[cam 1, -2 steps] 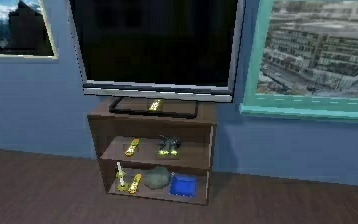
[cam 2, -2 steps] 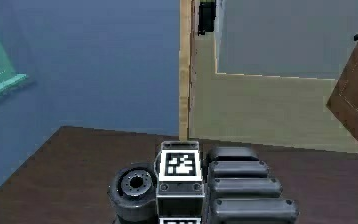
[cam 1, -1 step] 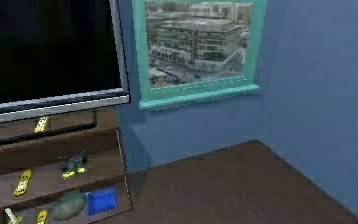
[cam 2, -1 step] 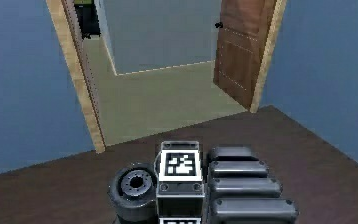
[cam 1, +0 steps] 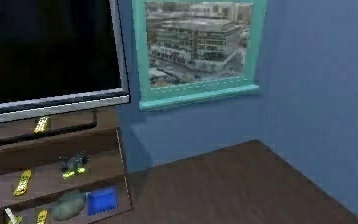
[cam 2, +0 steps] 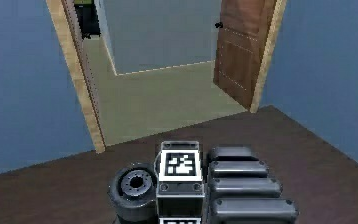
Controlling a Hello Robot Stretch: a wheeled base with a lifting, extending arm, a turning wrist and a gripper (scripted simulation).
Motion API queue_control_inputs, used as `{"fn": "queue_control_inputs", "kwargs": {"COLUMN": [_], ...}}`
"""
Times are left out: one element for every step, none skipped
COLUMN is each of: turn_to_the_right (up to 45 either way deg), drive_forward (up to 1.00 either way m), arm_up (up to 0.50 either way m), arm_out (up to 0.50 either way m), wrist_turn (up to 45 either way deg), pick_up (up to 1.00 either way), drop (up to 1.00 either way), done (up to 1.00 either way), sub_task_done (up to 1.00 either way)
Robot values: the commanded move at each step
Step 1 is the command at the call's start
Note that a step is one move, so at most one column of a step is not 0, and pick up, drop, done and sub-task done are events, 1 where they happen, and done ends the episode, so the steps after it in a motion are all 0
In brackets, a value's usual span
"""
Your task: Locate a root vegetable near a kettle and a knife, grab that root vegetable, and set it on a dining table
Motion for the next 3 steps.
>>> {"fn": "queue_control_inputs", "kwargs": {"turn_to_the_right": [-45.0,-45.0,-45.0], "drive_forward": [0.0,0.0,0.0], "arm_up": [0.0,0.0,0.0], "arm_out": [0.0,0.0,0.0], "wrist_turn": [0.0,0.0,0.0], "pick_up": [0.0,0.0,0.0], "drop": [0.0,0.0,0.0], "done": [0.0,0.0,0.0], "sub_task_done": [0.0,0.0,0.0]}}
